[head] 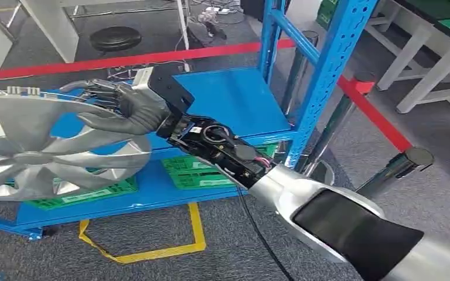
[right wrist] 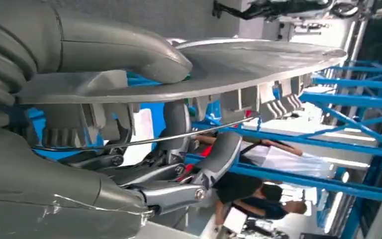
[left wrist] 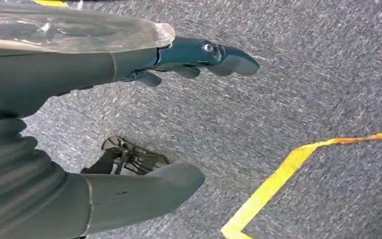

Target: Take the parts from the cabinet and place them on the table.

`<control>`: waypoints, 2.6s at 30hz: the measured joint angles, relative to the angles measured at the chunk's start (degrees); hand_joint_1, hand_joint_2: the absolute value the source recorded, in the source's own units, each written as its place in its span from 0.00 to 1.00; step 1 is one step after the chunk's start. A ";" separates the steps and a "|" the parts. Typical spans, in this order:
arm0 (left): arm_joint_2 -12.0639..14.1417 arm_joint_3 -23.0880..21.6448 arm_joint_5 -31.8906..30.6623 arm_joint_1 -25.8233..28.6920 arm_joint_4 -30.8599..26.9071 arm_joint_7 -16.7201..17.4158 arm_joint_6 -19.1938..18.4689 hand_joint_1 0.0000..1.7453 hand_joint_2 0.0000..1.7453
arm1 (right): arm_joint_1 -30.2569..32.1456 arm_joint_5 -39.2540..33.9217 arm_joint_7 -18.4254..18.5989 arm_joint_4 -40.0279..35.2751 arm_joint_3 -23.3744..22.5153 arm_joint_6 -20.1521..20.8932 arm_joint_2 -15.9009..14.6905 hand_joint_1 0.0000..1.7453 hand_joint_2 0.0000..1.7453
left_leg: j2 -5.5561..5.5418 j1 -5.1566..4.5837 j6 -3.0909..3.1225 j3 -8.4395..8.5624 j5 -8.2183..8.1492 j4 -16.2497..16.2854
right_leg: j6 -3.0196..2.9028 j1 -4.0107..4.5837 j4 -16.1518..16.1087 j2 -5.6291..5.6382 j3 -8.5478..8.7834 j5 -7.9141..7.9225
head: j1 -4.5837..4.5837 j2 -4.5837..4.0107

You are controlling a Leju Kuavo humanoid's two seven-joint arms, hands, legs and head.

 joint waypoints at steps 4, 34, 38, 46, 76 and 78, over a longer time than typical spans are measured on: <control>-0.09 0.00 0.02 -0.37 0.00 0.00 0.00 0.00 1.00 | -0.39 -0.02 -0.09 0.04 -0.02 -0.02 0.00 1.00 1.00 | -0.29 0.39 0.10 0.57 0.12 -0.75 | 0.81 -0.53 16.00 1.31 -7.81 -6.52 | 0.28 0.00; -0.24 0.00 -0.68 -0.41 0.04 -0.04 -0.09 0.00 1.00 | -0.44 -0.02 -0.04 0.48 -0.31 -0.54 0.00 1.00 1.00 | -4.11 0.25 -0.07 -4.60 -0.09 4.27 | 0.88 -0.36 17.26 1.42 -8.37 -8.14 | 0.06 0.00; -0.44 0.00 -0.83 -0.43 0.04 0.06 -0.09 0.00 1.00 | -0.29 0.02 0.04 0.50 -0.33 -0.81 -0.22 1.00 1.00 | -5.31 -0.33 0.16 -4.25 -0.29 4.38 | 0.07 -0.16 14.99 1.60 -7.84 -3.95 | 0.22 0.00; -0.77 0.00 -0.98 -0.68 0.20 0.20 -0.09 0.00 1.00 | -0.48 0.28 0.33 0.41 -0.59 -0.98 -0.24 1.00 1.00 | -6.09 -0.23 -1.53 -4.83 -0.94 4.93 | -2.02 -0.26 1.02 2.51 -0.75 0.37 | 0.46 0.00; -0.92 0.00 -1.46 -1.27 0.35 0.55 0.33 0.00 1.00 | 0.15 3.08 -0.04 0.35 -0.57 -2.23 -0.41 1.00 1.00 | -8.95 0.19 -1.88 -6.62 0.84 4.76 | -1.90 -0.72 1.42 3.07 -0.97 -0.04 | 0.89 0.00; -1.05 0.00 -1.53 -1.30 0.39 0.55 0.35 0.00 1.00 | 0.06 3.21 -0.13 0.35 -0.55 -2.32 -0.42 1.00 1.00 | -5.68 -0.08 -2.53 -8.50 -1.77 9.13 | -2.21 -0.47 1.14 2.47 -0.65 0.12 | 0.15 0.00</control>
